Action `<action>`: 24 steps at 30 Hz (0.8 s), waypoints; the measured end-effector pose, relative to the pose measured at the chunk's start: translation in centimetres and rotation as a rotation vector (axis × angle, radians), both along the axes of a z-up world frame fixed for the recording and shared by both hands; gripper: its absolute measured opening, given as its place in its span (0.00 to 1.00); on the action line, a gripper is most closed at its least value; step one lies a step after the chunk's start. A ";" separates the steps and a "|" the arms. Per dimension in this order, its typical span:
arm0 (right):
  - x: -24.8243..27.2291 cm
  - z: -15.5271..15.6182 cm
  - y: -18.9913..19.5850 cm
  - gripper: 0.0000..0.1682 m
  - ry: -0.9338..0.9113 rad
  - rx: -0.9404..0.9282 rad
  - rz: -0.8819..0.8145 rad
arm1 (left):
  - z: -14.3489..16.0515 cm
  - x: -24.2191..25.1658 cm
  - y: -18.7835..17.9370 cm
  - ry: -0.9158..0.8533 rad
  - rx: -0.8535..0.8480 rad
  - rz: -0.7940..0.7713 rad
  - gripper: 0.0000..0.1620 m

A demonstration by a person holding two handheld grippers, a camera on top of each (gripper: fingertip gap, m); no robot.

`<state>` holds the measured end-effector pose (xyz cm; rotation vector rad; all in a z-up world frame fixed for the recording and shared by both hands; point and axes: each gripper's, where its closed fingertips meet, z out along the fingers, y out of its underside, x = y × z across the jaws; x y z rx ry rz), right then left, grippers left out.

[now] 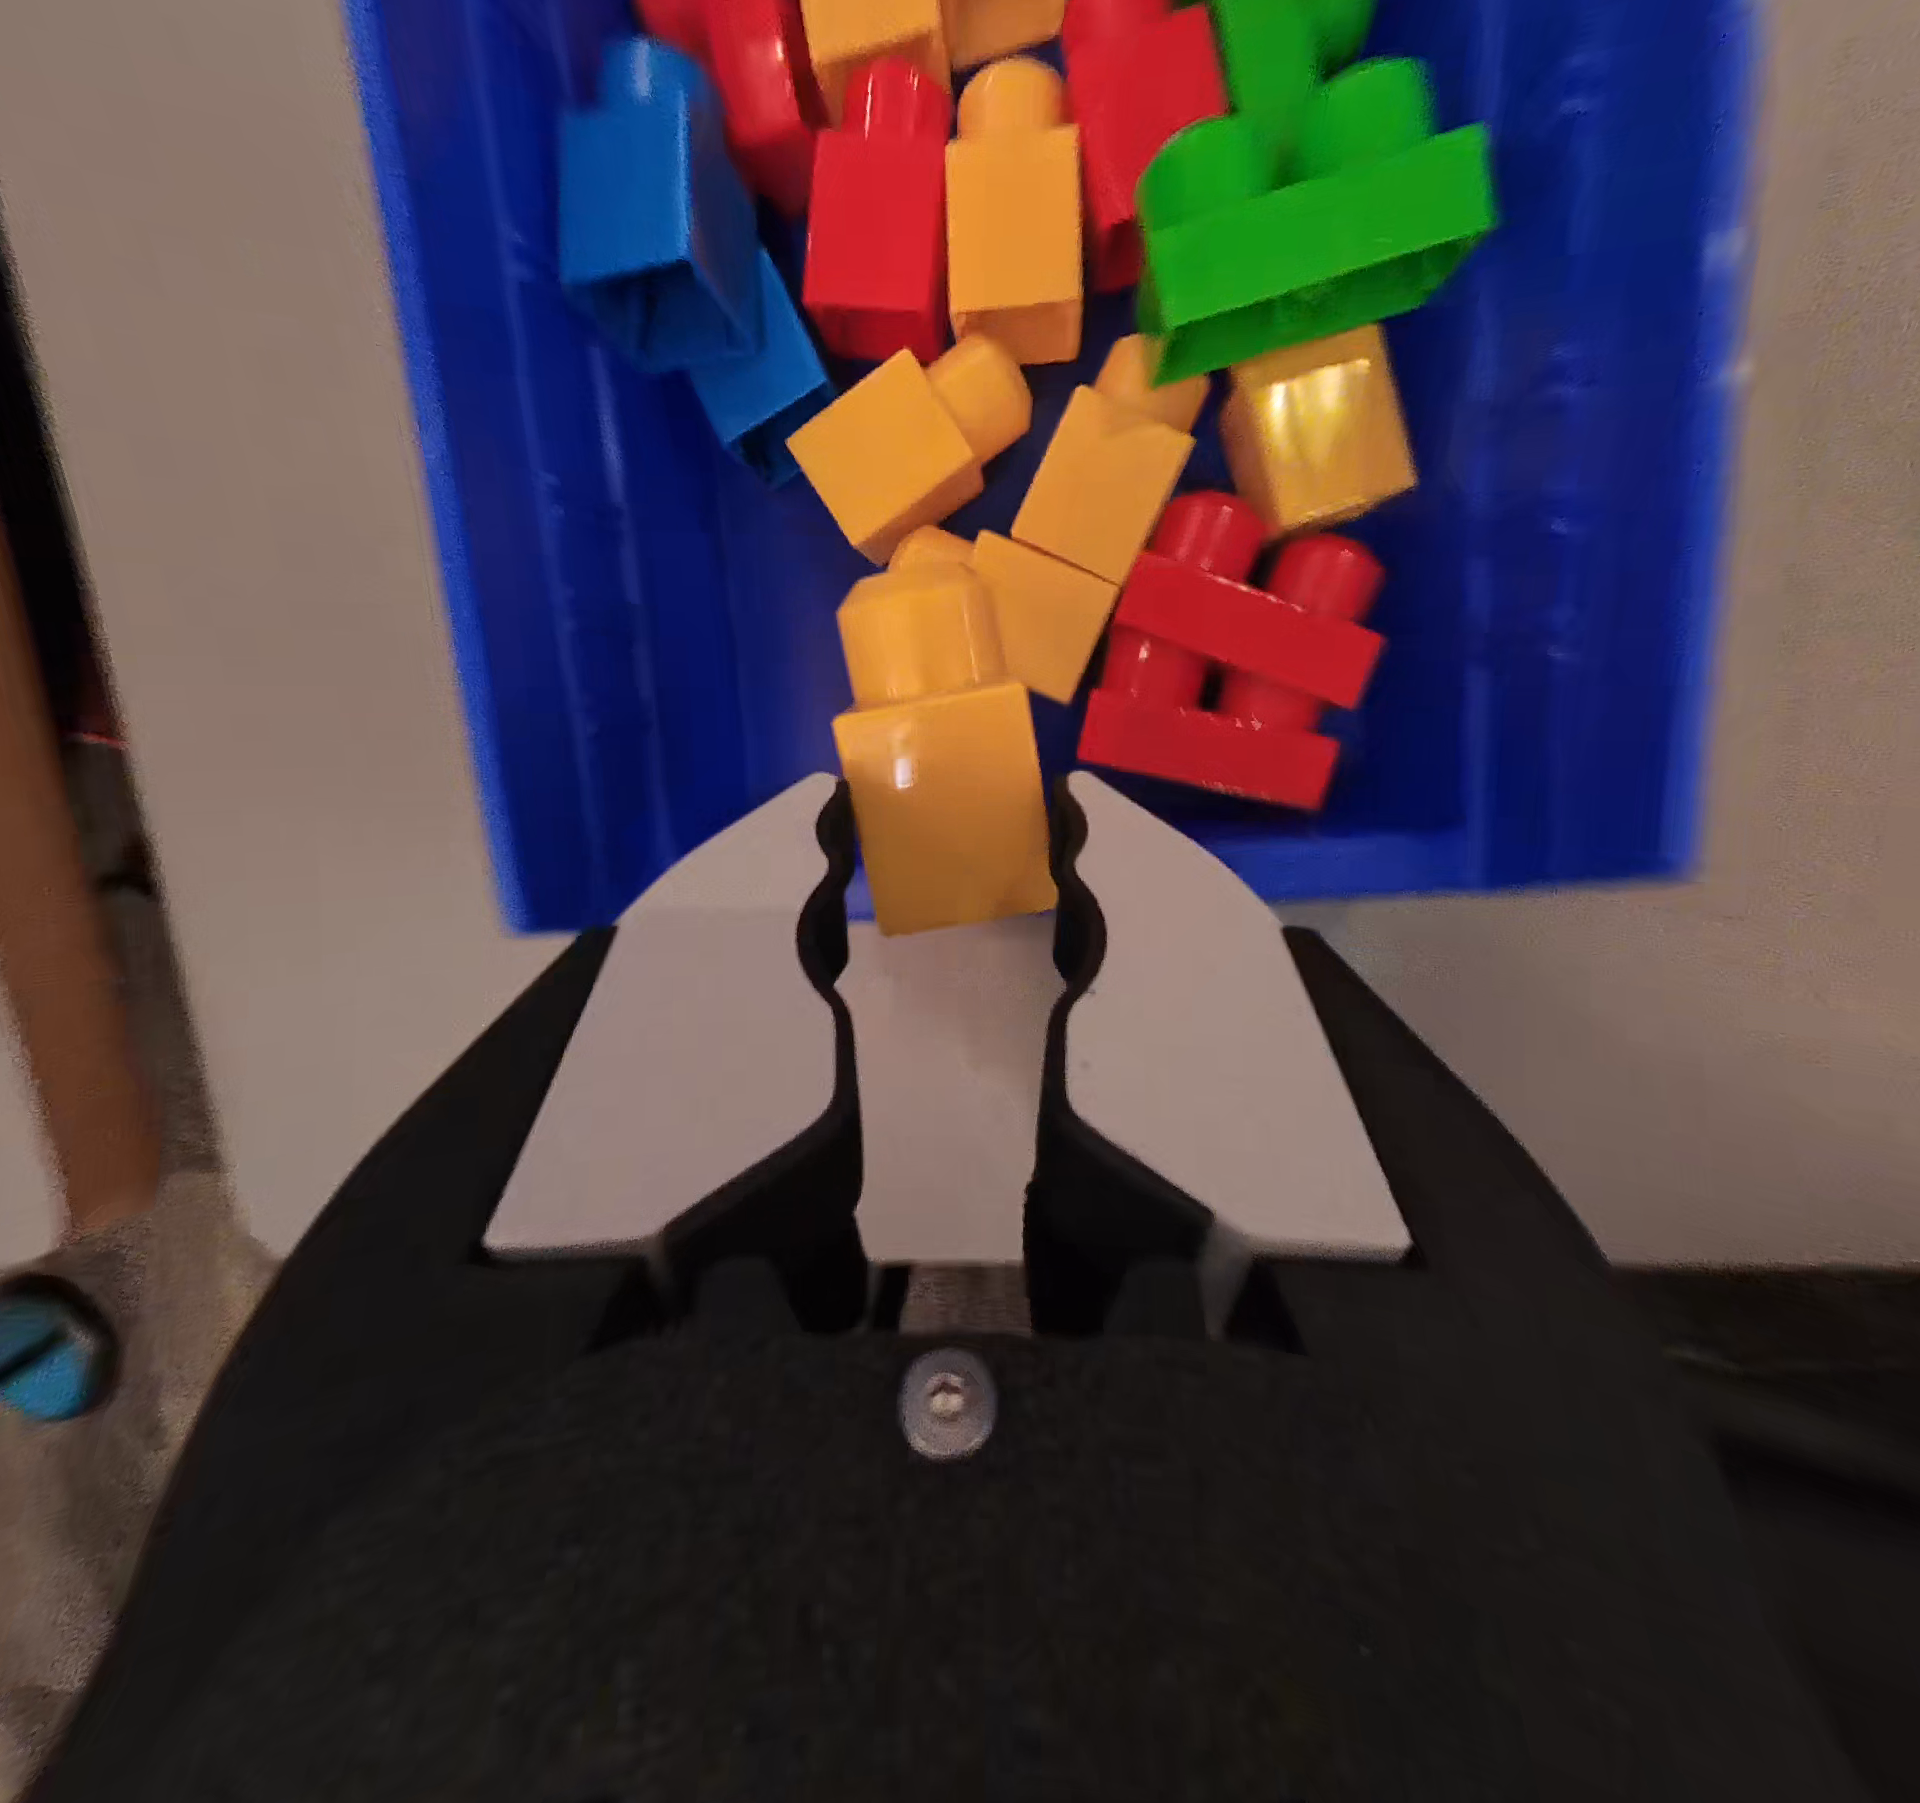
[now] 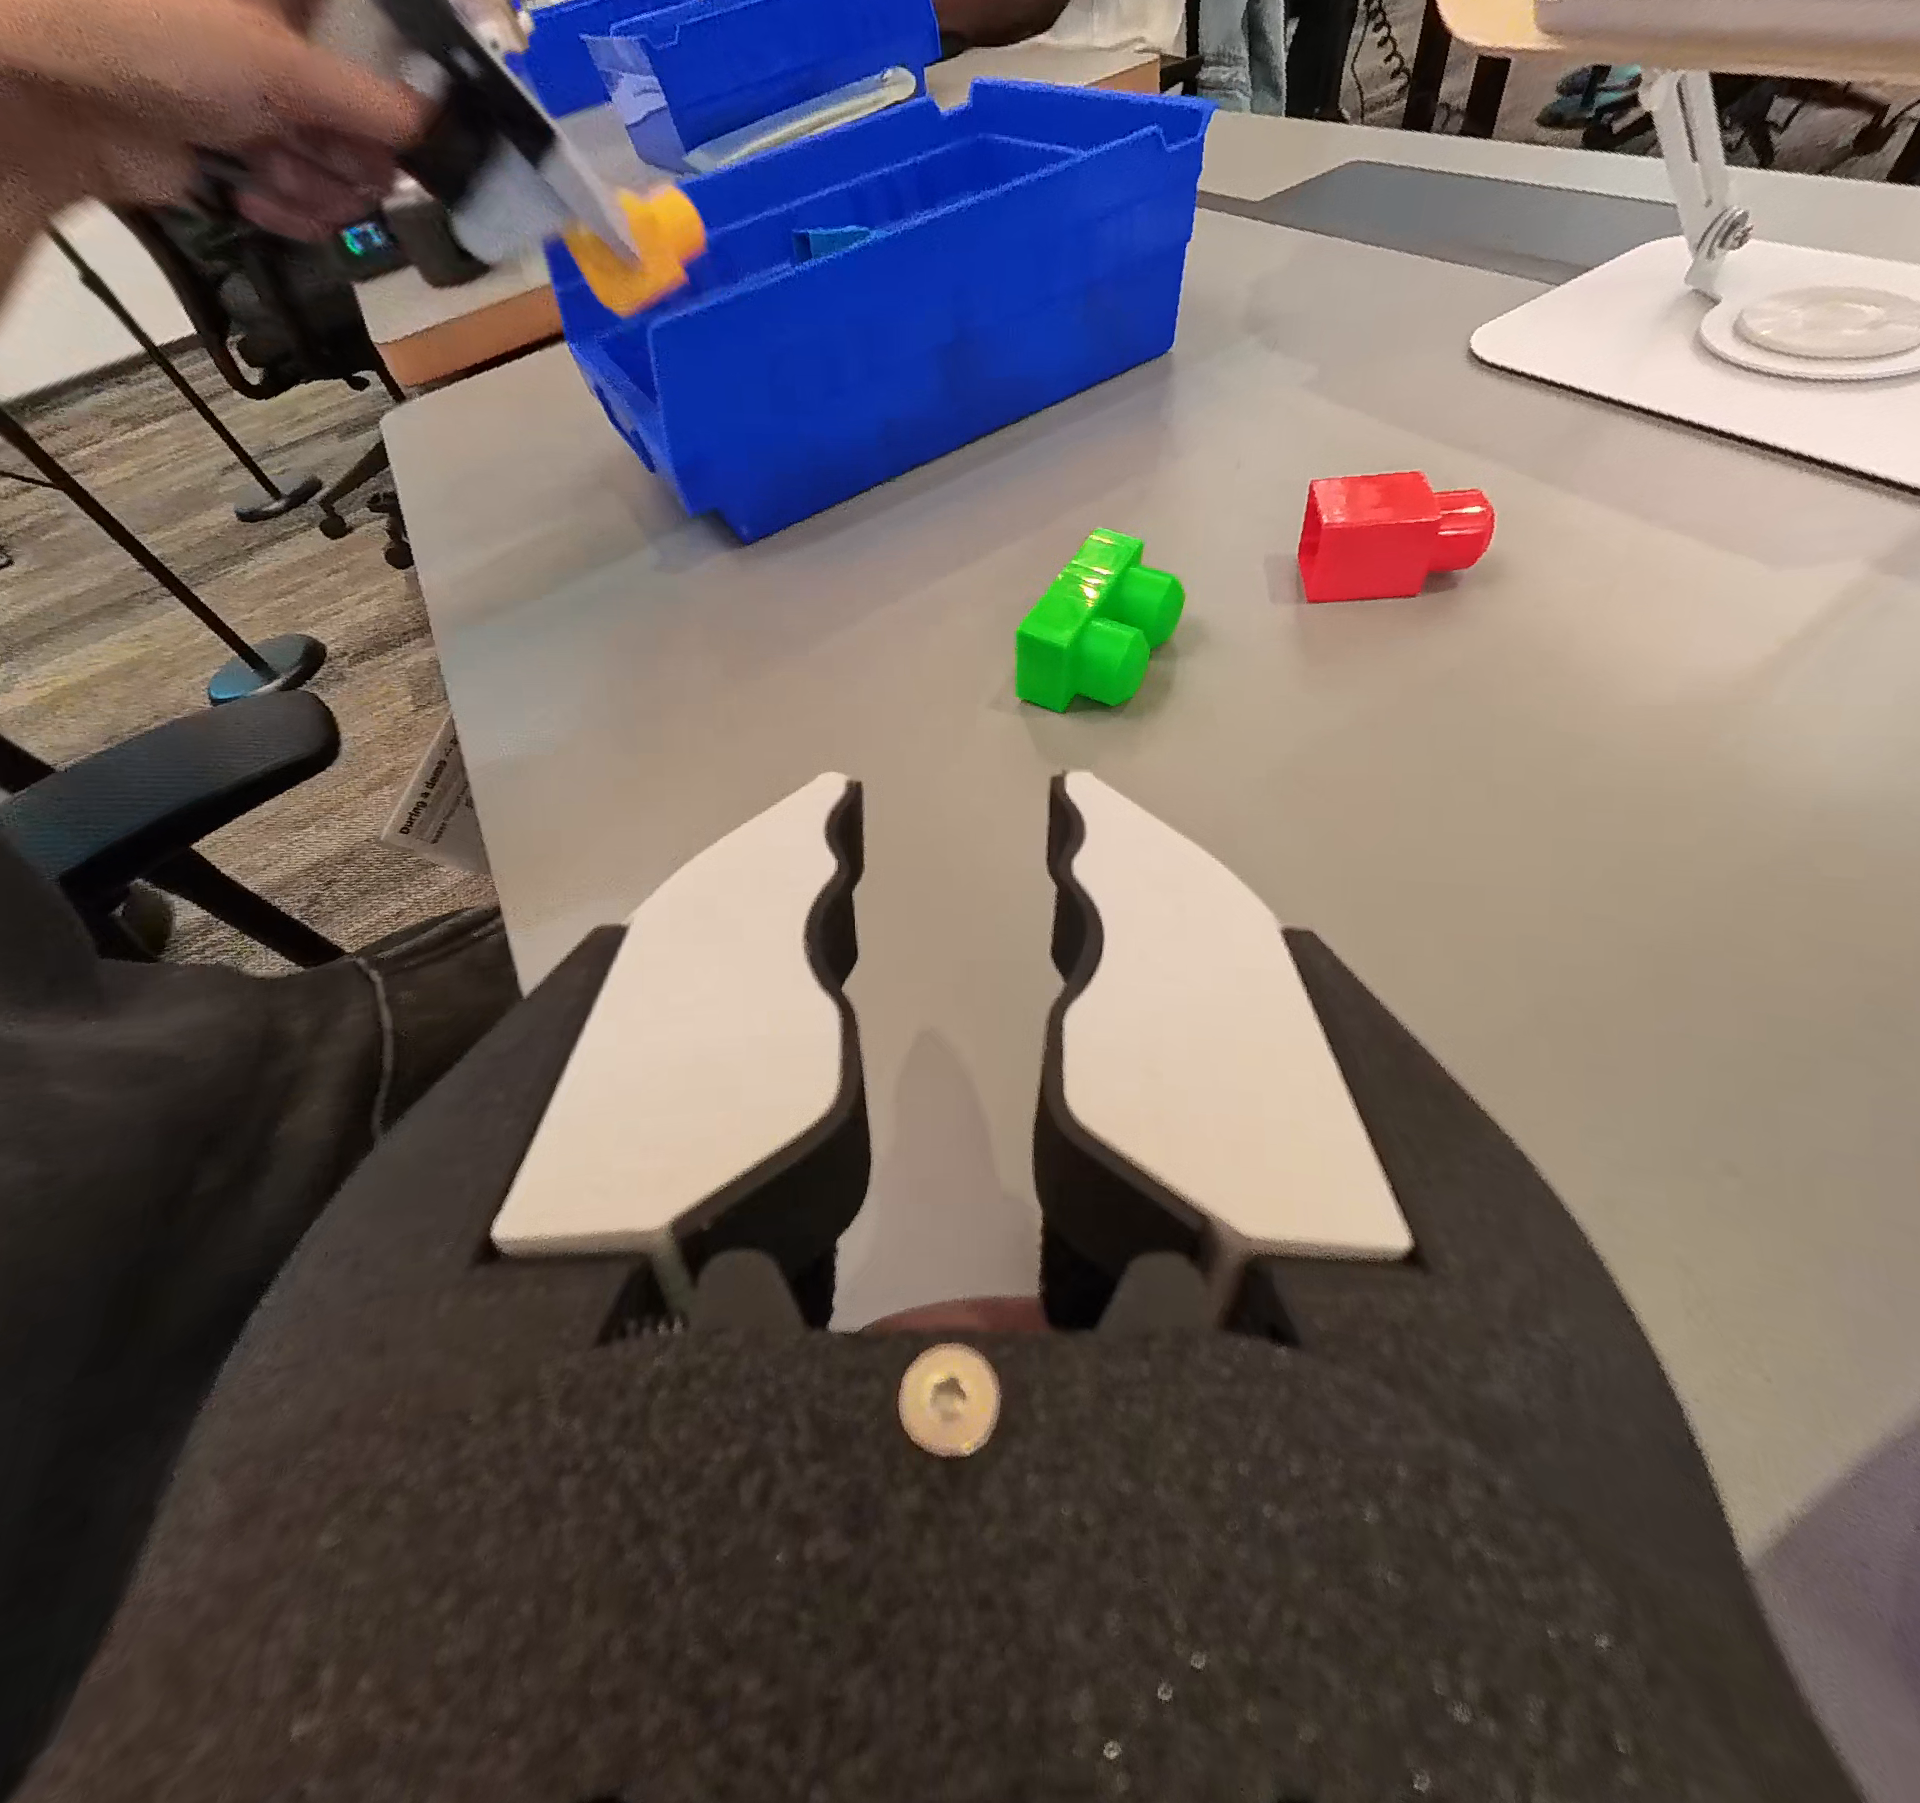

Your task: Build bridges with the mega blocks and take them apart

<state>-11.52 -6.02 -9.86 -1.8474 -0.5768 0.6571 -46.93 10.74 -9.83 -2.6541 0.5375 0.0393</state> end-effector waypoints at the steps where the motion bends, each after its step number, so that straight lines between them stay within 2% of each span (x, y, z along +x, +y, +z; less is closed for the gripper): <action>1: 0.0 -0.2 0.0 0.20 -0.003 -0.007 -0.001 | 1.8 0.2 -0.8 0.019 0.032 -0.031 0.22; 3: 0.0 -0.3 0.0 0.20 -0.001 -0.010 -0.010 | 5.9 1.9 -2.0 0.022 0.135 -0.141 0.22; 5: 0.2 -0.2 0.1 0.20 -0.005 0.005 -0.031 | 9.4 5.1 -3.3 0.020 0.243 -0.316 0.22; 7: 0.7 0.0 0.3 0.20 -0.014 0.029 -0.068 | 11.2 9.4 -4.7 -0.015 0.304 -0.466 0.22; 8: 0.8 0.2 0.4 0.20 -0.012 0.043 -0.081 | 11.1 11.5 -5.4 -0.021 0.302 -0.545 0.22; 10: 1.1 0.2 0.6 0.19 -0.007 0.059 -0.103 | 10.0 14.9 -6.1 0.027 0.297 -0.674 0.22; 12: 1.2 -0.2 0.7 0.19 -0.008 0.047 -0.115 | 8.7 17.3 -5.1 0.091 0.301 -0.734 0.22; 14: 1.2 -0.6 0.7 0.19 -0.010 0.035 -0.121 | 7.1 20.3 -3.9 0.068 0.242 -0.793 0.22; 16: 1.3 -1.0 0.8 0.19 -0.027 0.034 -0.129 | 5.1 22.8 -2.1 0.061 0.161 -0.807 0.22; 20: 1.0 -2.0 0.6 0.19 -0.072 0.023 -0.121 | 0.4 25.8 3.1 0.157 0.048 -0.801 0.22; 24: 0.8 -2.7 0.3 0.19 -0.097 0.014 -0.118 | -3.1 29.1 7.2 0.118 -0.039 -0.808 0.22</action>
